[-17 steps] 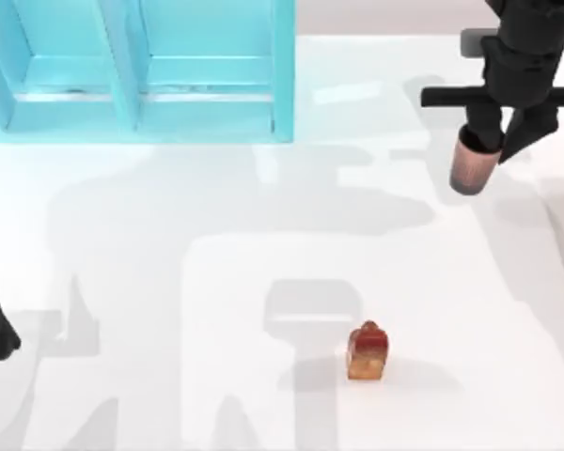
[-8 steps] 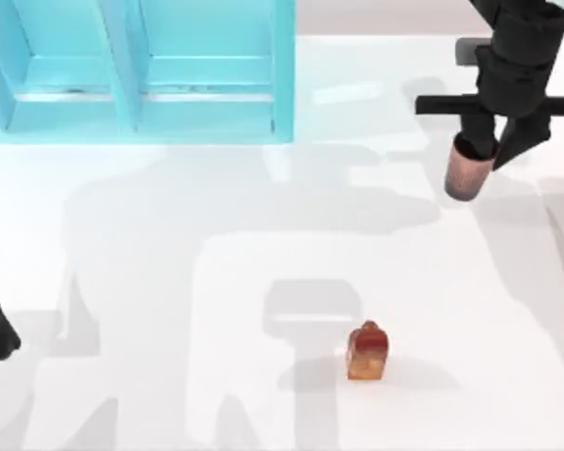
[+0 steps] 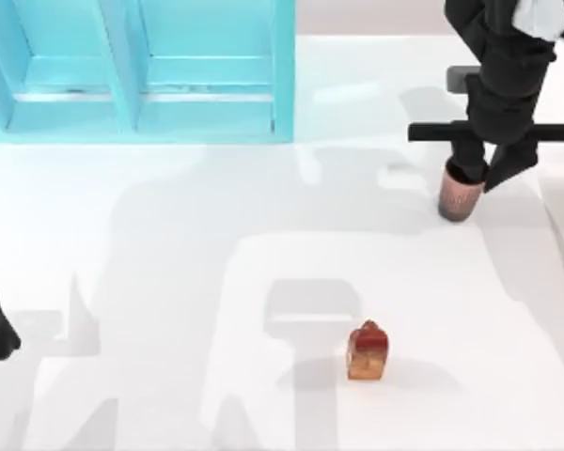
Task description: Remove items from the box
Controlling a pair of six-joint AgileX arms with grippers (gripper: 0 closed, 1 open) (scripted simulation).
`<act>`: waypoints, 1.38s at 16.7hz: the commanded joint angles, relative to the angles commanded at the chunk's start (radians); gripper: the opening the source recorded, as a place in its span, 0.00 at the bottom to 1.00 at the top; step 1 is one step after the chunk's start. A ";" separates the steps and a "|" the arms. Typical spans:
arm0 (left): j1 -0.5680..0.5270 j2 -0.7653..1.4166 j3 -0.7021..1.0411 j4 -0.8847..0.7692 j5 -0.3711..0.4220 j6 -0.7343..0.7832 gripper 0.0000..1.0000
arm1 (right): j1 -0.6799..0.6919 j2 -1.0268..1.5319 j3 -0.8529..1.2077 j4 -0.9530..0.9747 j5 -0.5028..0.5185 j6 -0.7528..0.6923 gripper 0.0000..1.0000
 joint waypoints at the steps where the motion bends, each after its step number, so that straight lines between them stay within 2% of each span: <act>1: 0.000 0.000 0.000 0.000 0.000 0.000 1.00 | 0.000 0.000 0.000 0.000 0.000 0.000 0.00; 14: 0.000 0.000 0.000 0.000 0.000 0.000 1.00 | 0.000 0.000 0.000 0.000 0.000 0.000 0.98; 23: 0.000 0.000 0.000 0.000 0.000 0.000 1.00 | -0.003 0.000 0.000 0.000 0.000 0.000 1.00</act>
